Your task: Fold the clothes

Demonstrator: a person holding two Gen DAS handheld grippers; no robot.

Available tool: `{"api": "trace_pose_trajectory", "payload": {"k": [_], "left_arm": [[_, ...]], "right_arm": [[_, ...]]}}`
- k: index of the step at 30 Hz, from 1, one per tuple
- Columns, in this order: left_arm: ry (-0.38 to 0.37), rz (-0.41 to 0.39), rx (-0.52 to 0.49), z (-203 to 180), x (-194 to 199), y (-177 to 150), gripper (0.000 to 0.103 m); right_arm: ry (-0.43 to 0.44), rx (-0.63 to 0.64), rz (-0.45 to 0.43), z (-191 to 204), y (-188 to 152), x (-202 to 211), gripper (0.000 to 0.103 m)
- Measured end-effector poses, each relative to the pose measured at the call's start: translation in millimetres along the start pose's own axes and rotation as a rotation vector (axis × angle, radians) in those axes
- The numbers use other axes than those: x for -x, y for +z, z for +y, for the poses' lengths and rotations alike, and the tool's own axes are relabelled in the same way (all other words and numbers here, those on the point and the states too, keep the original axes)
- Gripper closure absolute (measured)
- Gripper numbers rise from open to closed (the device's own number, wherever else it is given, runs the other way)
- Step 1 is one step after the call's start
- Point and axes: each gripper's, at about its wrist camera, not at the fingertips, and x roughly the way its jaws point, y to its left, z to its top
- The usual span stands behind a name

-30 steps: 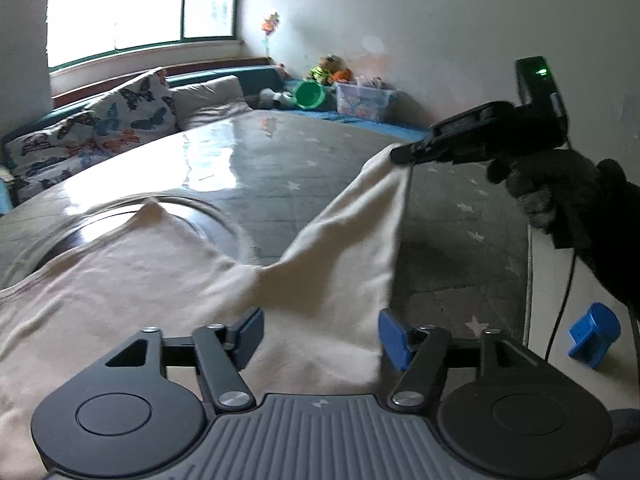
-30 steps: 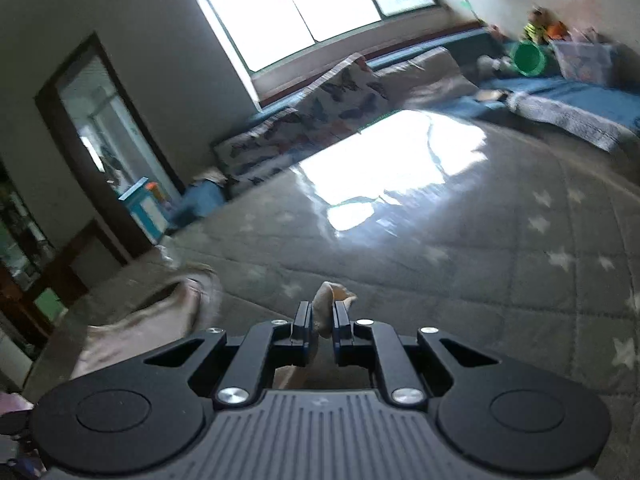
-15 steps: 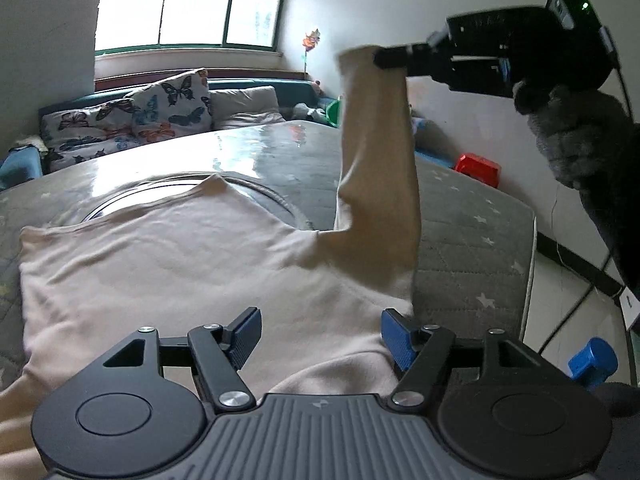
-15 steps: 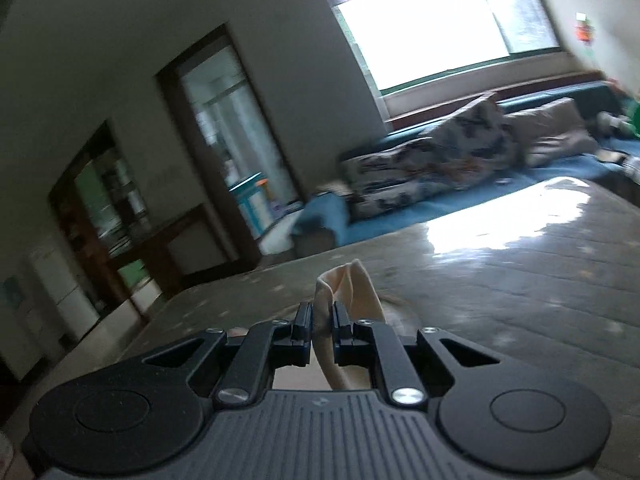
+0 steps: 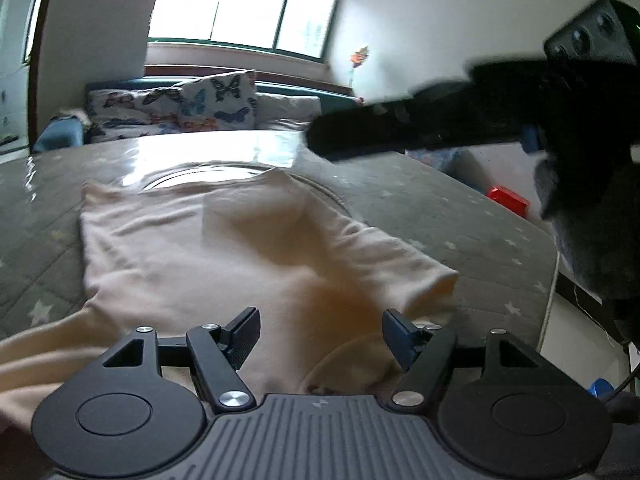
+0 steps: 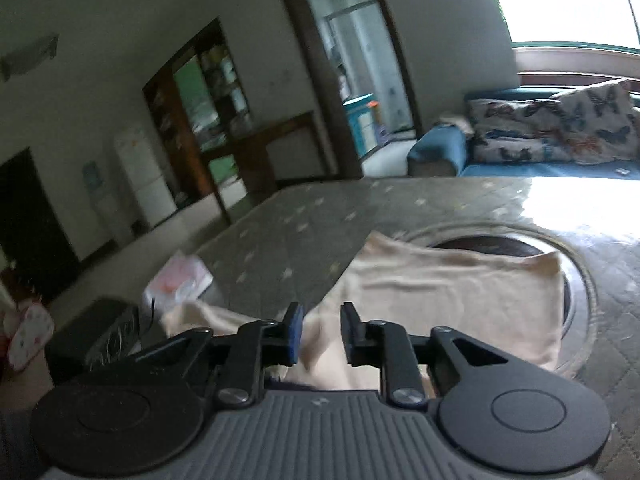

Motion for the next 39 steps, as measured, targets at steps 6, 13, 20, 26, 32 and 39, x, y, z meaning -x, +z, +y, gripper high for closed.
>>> {"api": "trace_pose_trajectory", "payload": {"k": [6,13,20,26,32,39], "left_arm": [[0.034,0.004,0.037,13,14,-8,0.032],[0.079,-0.008,0.077,28,22,-10,0.033],[0.114,0.037,0.079,28,7,-5,0.056],[0.159,0.045,0.068,30,4,-1,0.072],[0.205,0.057,0.064,33,2,1,0.07],[0.217,0.009,0.075,31,15,5,0.07]], "right_arm": [[-0.087,0.045,0.059,-14,-23,13,0.06],[-0.179,0.064,0.13,-36,-53,26,0.06],[-0.17,0.007,0.09,-51,-57,19,0.06],[-0.18,-0.006,0.057,-60,-48,-14,0.061],[-0.253,0.0,0.091,-75,-60,-28,0.058],[-0.289,0.0,0.061,-80,-55,-9,0.056]]}}
